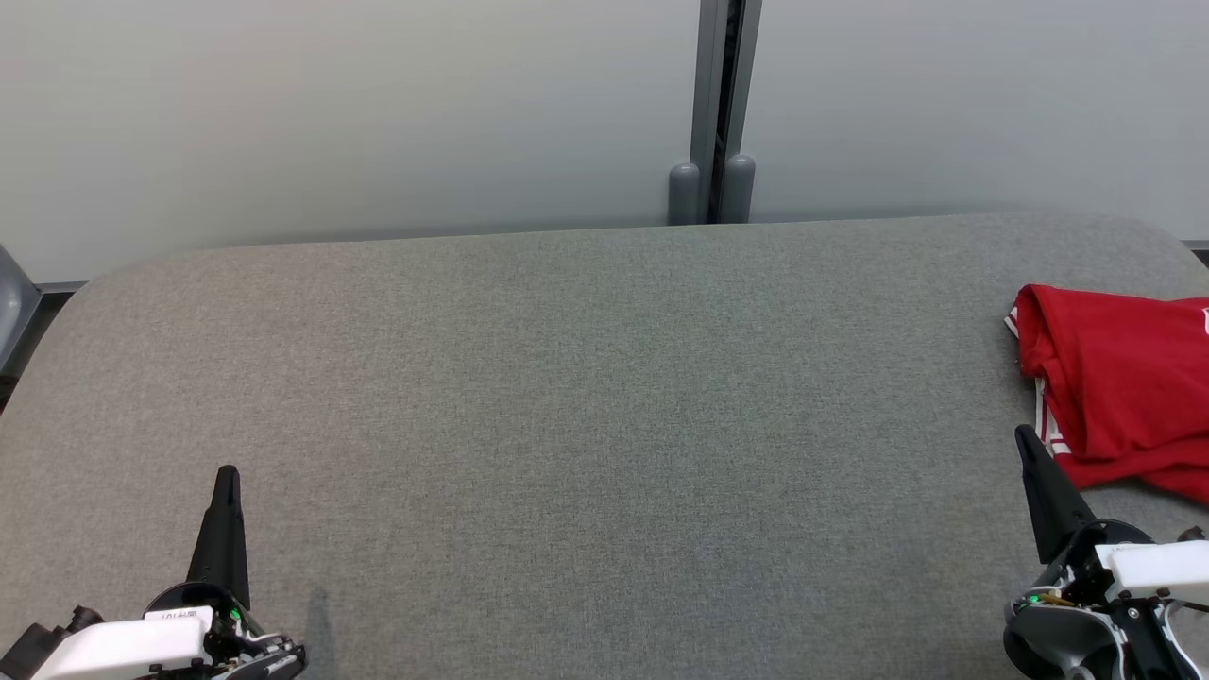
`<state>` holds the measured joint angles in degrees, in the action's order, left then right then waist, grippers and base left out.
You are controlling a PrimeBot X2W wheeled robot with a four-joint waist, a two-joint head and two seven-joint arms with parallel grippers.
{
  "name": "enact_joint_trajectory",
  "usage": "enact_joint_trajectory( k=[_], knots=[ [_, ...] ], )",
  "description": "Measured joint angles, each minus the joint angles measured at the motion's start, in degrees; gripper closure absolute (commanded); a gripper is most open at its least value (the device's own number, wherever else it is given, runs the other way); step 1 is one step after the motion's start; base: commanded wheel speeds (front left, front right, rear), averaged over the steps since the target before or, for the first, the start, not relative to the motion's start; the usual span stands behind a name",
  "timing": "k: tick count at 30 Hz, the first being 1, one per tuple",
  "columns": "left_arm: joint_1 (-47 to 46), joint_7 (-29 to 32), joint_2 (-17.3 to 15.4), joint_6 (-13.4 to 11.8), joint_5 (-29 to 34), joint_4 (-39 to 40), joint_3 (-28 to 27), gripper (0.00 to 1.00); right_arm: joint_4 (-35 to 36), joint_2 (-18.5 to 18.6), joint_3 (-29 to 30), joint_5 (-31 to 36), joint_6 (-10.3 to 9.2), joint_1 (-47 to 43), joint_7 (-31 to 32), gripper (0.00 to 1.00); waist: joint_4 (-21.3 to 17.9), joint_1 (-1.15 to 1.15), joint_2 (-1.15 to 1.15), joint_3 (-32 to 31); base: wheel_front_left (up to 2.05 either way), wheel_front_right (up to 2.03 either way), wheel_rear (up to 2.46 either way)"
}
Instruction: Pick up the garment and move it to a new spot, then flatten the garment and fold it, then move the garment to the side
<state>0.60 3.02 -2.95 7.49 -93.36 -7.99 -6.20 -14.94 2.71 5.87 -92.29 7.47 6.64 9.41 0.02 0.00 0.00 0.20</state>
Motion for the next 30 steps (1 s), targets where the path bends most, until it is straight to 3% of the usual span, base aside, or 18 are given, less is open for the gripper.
enact_joint_trajectory(
  k=[30],
  knots=[
    [0.0, 0.1, 0.1, 0.0, 0.1, 0.0, -0.1, 1.0, 0.0, 0.0, 0.0, 0.0, 0.0, 0.0, 0.0, 1.0, 0.0, 0.0, 0.0, 0.0, 0.0, 0.0, 0.0]
  ],
)
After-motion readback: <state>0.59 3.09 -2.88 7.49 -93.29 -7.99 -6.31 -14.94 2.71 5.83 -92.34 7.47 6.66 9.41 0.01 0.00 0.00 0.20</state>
